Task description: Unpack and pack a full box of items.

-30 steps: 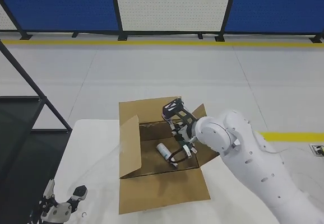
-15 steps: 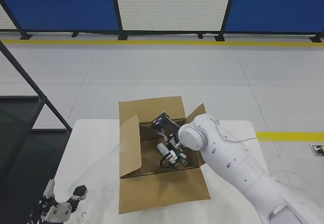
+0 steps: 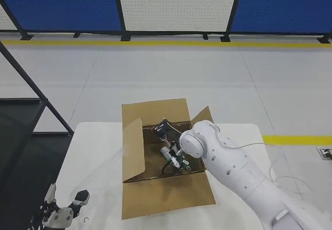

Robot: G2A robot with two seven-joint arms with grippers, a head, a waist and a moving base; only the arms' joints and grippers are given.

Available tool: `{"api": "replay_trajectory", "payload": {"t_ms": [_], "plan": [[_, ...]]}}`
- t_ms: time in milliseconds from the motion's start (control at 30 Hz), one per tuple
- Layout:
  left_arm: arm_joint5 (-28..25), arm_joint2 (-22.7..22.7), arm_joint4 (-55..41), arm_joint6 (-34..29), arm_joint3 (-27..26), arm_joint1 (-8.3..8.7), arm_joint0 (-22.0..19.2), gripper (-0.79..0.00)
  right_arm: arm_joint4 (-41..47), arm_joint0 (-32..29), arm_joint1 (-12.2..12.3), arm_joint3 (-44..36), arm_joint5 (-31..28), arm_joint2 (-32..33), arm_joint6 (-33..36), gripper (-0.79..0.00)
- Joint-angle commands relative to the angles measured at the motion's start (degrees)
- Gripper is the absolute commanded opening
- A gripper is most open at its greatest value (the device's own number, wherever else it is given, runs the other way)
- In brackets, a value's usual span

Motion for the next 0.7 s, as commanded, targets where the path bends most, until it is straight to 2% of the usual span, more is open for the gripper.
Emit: {"api": "replay_trajectory", "payload": {"t_ms": [0,100,667], "plan": [[0.0,0.0,0.0,0.0,0.0,0.0,0.0,0.0,-1.7,-0.2,-0.7,0.1,2.7,-1.0,0.3,-0.785],[0.0,0.0,0.0,0.0,0.0,0.0,0.0,0.0,-5.4,-0.4,-1.9,1.4,4.4,-2.9,-0.9,-0.785],[0.0,0.0,0.0,0.0,0.0,0.0,0.0,0.0,-3.5,1.5,-9.4,19.6,-2.6,-5.1,-2.8,-0.785]]}}
